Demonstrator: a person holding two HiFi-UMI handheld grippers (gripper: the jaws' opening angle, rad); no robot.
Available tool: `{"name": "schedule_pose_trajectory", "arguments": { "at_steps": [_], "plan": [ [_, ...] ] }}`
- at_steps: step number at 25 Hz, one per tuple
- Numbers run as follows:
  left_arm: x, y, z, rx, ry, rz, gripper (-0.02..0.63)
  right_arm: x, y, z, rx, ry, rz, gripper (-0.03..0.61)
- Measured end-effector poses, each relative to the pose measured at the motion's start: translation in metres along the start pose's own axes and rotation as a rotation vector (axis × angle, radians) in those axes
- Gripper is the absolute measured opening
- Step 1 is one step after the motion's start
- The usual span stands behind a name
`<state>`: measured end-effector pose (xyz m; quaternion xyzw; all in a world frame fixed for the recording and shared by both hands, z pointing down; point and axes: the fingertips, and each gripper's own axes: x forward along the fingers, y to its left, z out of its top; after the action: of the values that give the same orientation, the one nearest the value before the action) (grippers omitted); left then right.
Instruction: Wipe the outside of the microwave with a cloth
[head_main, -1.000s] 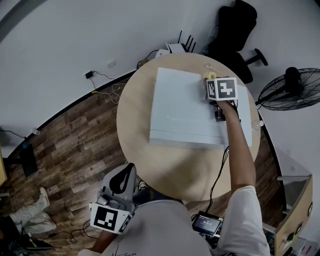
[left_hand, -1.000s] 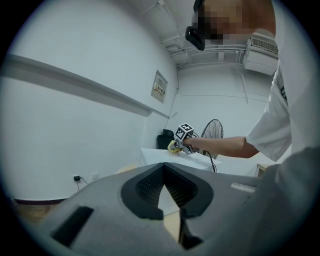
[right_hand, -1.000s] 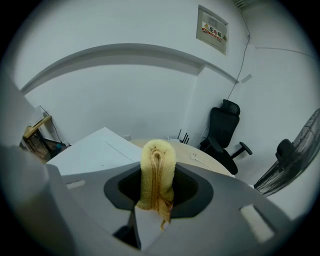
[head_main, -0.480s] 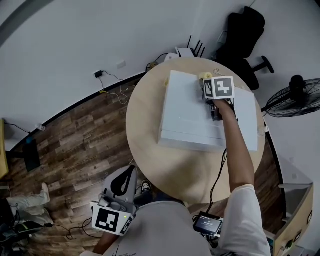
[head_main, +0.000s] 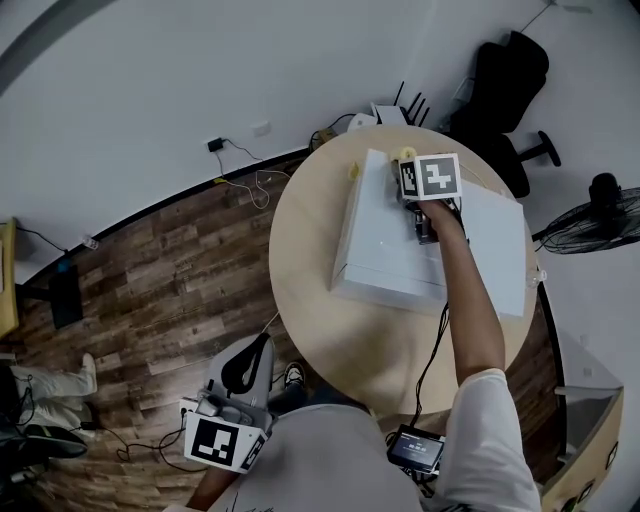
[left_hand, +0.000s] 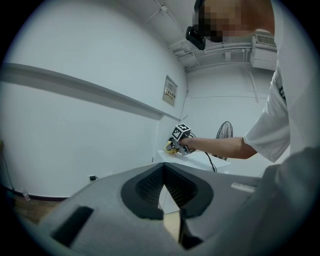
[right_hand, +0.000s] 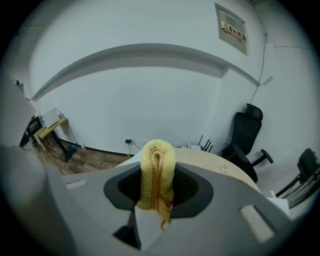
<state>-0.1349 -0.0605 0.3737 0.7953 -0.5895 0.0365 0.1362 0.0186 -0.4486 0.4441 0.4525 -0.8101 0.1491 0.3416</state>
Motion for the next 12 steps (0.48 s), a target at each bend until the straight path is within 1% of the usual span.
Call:
{"name": "schedule_pose_trajectory", "arguments": {
  "at_steps": [7,9,12],
  "plan": [
    [-0.013,0.006,0.001,-0.008,-0.014,0.033,-0.005,0.005,0.038,0.012,-0.039,-0.014,0.062,0.135],
    [-0.016,0.007,0.003,-0.010,-0.018,0.039,-0.005,0.002,0.051,0.018,-0.015,-0.035,0.100,0.135],
    [-0.021,0.007,0.004,-0.011,-0.026,0.044,-0.005,-0.007,0.063,0.030,0.057,-0.088,0.167,0.135]
  ]
}}
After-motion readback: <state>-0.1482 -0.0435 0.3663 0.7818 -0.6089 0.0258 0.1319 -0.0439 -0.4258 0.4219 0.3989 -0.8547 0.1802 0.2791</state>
